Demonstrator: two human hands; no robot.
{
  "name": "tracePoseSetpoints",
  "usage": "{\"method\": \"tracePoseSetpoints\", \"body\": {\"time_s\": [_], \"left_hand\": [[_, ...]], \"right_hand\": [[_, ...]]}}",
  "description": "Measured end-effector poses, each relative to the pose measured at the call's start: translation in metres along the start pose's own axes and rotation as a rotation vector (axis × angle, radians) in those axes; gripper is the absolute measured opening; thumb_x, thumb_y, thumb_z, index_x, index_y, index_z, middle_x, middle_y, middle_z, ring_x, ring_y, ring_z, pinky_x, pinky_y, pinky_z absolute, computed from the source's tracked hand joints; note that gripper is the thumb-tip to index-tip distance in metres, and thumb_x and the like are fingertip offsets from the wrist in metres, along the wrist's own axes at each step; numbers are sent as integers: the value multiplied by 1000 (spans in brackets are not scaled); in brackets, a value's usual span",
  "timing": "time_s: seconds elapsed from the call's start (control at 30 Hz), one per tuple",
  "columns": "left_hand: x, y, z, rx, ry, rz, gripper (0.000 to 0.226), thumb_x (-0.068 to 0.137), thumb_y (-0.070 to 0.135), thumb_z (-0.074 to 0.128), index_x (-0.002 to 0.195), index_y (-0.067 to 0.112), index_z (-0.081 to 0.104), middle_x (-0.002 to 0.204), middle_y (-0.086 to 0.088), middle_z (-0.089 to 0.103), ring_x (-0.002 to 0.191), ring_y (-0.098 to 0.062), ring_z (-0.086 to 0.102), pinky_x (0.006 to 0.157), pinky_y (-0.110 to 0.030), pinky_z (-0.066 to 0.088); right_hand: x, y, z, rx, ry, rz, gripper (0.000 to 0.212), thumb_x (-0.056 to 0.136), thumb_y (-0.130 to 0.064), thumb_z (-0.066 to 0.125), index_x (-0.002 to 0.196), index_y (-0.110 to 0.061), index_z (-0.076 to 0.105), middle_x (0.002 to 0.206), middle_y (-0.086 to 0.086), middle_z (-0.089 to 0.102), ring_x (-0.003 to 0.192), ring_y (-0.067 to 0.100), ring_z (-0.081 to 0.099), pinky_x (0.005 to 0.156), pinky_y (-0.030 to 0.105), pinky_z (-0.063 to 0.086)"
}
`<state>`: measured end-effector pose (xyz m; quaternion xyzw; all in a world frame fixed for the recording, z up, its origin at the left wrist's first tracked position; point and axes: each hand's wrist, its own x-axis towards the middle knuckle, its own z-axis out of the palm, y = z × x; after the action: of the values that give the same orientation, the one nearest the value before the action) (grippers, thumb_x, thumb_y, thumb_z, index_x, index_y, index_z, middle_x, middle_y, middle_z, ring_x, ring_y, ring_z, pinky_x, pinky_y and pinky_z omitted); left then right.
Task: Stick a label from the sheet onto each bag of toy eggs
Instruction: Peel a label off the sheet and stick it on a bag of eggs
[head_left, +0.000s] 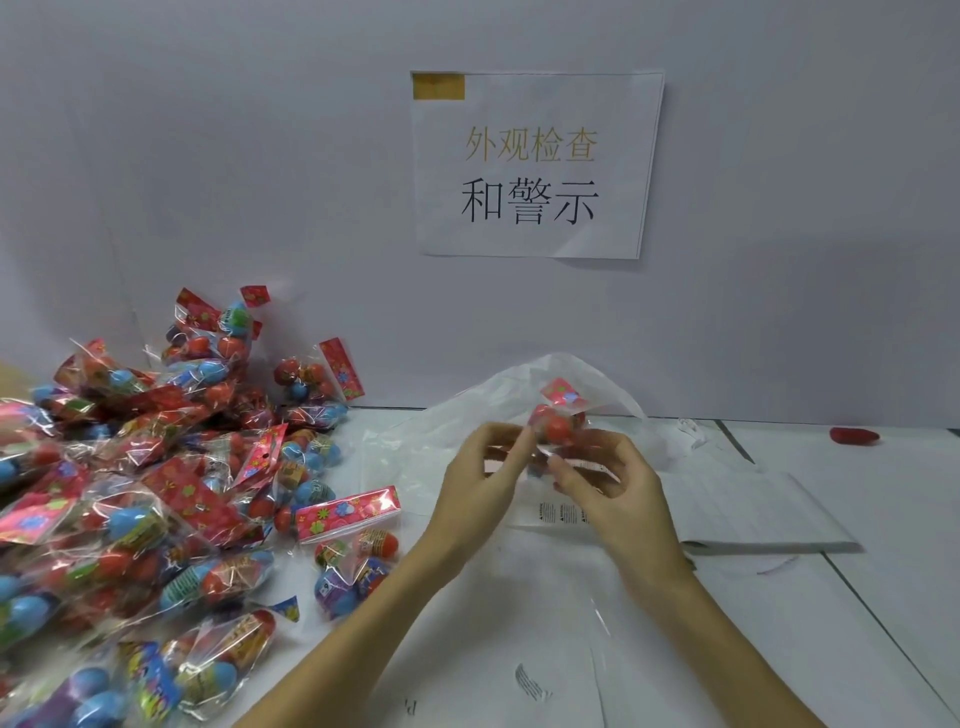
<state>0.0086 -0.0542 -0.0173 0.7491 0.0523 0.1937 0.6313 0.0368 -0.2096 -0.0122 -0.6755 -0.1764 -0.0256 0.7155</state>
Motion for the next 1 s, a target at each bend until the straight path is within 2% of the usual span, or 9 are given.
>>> {"method": "tracePoseSetpoints", "body": {"time_s": [0.1, 0.23, 0.33, 0.43, 0.57, 0.63, 0.7, 0.8, 1.0], "left_hand": [[2, 6, -2, -265, -188, -141, 58, 92, 67, 56, 127, 23, 69, 118, 5, 76, 110, -14, 73, 96, -29, 59], [11, 3, -12, -243, 48, -170, 34, 98, 36, 67, 128, 22, 60, 124, -7, 72, 101, -25, 77, 83, -35, 65], [18, -2, -22, -158, 143, -163, 32, 104, 33, 58, 135, 23, 57, 128, -5, 69, 107, -26, 73, 85, -38, 65], [16, -4, -25, 6, 191, -85, 25, 106, 33, 56, 130, 26, 57, 129, -5, 67, 108, -21, 68, 76, -21, 62], [15, -10, -23, 225, 184, 42, 43, 105, 23, 60, 144, 30, 44, 128, 0, 66, 103, -19, 70, 87, -32, 63], [13, -12, -23, 345, 172, 160, 58, 105, 15, 59, 153, 34, 33, 130, 4, 55, 100, -19, 70, 82, -22, 61], [10, -13, -23, 557, 163, 337, 47, 104, 7, 59, 143, 33, 51, 141, -3, 50, 106, -25, 69, 79, -15, 59], [9, -22, -22, 772, 41, 427, 33, 96, -6, 64, 108, 23, 76, 153, -11, 45, 134, -32, 50, 102, -37, 55], [3, -34, -19, 898, -218, 439, 29, 98, 35, 63, 126, 37, 74, 160, 1, 34, 135, -28, 33, 110, -43, 38]], "right_hand": [[-1, -2, -3, -55, -238, -105, 23, 105, -19, 59, 117, -20, 78, 122, -7, 75, 120, 14, 68, 103, 28, 54], [6, 1, -12, -46, -177, -82, 26, 108, -12, 54, 121, -16, 75, 118, -5, 78, 116, 14, 71, 105, 29, 54], [14, 13, -24, -405, -142, -89, 30, 102, -15, 66, 130, -22, 67, 123, -14, 73, 116, 4, 67, 107, 32, 54], [12, 25, -31, -776, -327, 1, 53, 95, -37, 74, 145, -38, 53, 138, -20, 60, 127, 1, 56, 112, 28, 45], [11, 33, -31, -886, -401, 43, 53, 94, -47, 72, 144, -38, 55, 144, -16, 60, 133, 7, 54, 115, 33, 43], [12, 34, -29, -876, -389, 27, 43, 93, -45, 74, 134, -36, 64, 142, -15, 63, 128, 6, 59, 112, 31, 45], [13, 34, -28, -861, -378, 22, 37, 92, -42, 77, 127, -35, 69, 139, -13, 66, 122, 5, 63, 108, 28, 48], [14, 35, -28, -836, -371, 27, 37, 89, -40, 81, 125, -33, 73, 132, -12, 71, 114, 2, 67, 104, 24, 50], [15, 36, -30, -846, -353, -8, 38, 87, -39, 82, 124, -34, 74, 123, -19, 74, 112, -3, 65, 88, -3, 37]]}}
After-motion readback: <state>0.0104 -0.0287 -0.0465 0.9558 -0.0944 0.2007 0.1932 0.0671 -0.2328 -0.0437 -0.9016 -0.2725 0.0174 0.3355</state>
